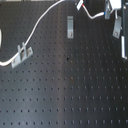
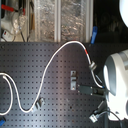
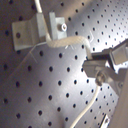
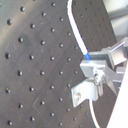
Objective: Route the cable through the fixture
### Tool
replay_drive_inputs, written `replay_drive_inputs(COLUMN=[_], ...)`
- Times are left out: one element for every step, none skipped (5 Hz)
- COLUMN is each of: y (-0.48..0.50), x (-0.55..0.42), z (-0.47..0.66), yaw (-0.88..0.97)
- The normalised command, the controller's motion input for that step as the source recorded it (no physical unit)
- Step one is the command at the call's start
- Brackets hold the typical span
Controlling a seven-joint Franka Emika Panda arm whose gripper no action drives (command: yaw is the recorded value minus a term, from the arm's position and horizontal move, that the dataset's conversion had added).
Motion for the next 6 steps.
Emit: replay_drive_inputs(y=[0.011,-0.03,0.006,-0.001,0.096,0.242], x=[-0.001,-0.341,-0.58,-0.063,-0.28,-0.115], z=[0.0,0.03,0.13,0.04,0.11,0.09], yaw=[0.0,0.05,0.29,0.0,0.39,0.29])
